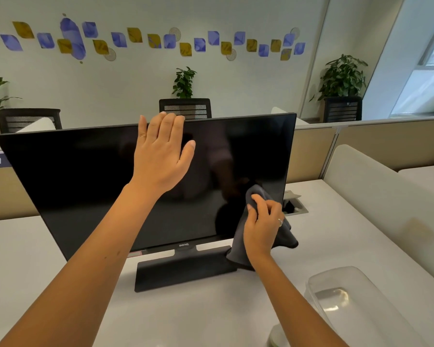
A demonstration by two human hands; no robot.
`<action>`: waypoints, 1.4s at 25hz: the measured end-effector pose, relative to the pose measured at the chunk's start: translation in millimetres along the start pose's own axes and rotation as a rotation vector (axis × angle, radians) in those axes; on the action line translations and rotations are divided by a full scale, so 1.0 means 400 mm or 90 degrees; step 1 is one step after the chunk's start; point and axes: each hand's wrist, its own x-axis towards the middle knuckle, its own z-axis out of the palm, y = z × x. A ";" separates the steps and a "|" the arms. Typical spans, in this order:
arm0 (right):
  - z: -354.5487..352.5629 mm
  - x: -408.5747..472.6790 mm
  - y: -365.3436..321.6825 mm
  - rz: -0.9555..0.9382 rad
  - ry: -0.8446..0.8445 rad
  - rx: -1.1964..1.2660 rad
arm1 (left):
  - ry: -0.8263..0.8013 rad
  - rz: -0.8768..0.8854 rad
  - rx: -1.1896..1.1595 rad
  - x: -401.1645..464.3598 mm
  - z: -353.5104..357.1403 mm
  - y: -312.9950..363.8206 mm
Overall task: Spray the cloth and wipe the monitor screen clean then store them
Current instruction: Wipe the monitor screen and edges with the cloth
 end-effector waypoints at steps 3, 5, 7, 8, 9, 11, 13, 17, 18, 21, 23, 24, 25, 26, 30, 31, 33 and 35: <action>-0.002 0.035 -0.022 -0.119 0.020 -0.028 | 0.004 -0.002 0.018 0.000 0.011 -0.001; -0.001 0.026 -0.025 -0.224 -0.011 -0.070 | 0.004 -0.004 0.029 0.001 0.020 0.001; 0.001 -0.002 -0.014 -0.322 -0.065 -0.122 | 0.005 -0.006 0.036 0.002 0.027 0.004; 0.001 -0.019 -0.005 -0.356 -0.097 -0.154 | 0.007 -0.007 0.037 0.003 0.029 0.005; 0.002 -0.037 0.003 -0.377 -0.128 -0.181 | 0.009 -0.008 0.037 0.003 0.029 0.006; 0.002 -0.063 0.024 -0.395 -0.180 -0.208 | 0.012 -0.008 0.035 0.003 0.028 0.006; -0.005 -0.074 0.042 -0.387 -0.228 -0.233 | 0.013 -0.007 0.030 0.001 0.026 0.005; -0.027 -0.044 0.075 -0.317 -0.297 -0.278 | -0.001 -0.009 -0.003 0.001 0.016 0.007; -0.033 -0.032 0.086 -0.288 -0.314 -0.283 | -0.007 -0.010 -0.018 0.003 0.013 0.007; -0.062 0.002 0.124 -0.222 -0.286 -0.251 | -0.029 -0.012 -0.052 0.006 0.006 0.003; -0.084 0.032 0.134 -0.189 -0.223 -0.208 | -0.040 -0.011 -0.063 0.006 0.003 0.000; -0.092 0.050 0.134 -0.177 -0.198 -0.194 | -0.044 -0.010 -0.070 0.006 0.002 -0.001; -0.099 0.070 0.130 -0.166 -0.172 -0.178 | -0.046 -0.010 -0.077 0.006 0.002 -0.001; -0.104 0.091 0.122 -0.156 -0.143 -0.160 | -0.047 -0.008 -0.080 0.007 0.001 -0.001; -0.104 0.168 0.056 -0.123 -0.027 -0.084 | -0.056 0.000 -0.082 0.008 0.000 -0.007; -0.100 0.177 0.040 -0.115 -0.001 -0.065 | -0.058 0.002 -0.084 0.007 -0.001 -0.009; -0.089 0.181 0.023 -0.088 0.034 -0.033 | -0.060 0.006 -0.085 0.007 -0.003 -0.010; -0.080 0.163 0.026 -0.055 0.035 -0.023 | -0.061 0.007 -0.091 0.008 -0.003 -0.008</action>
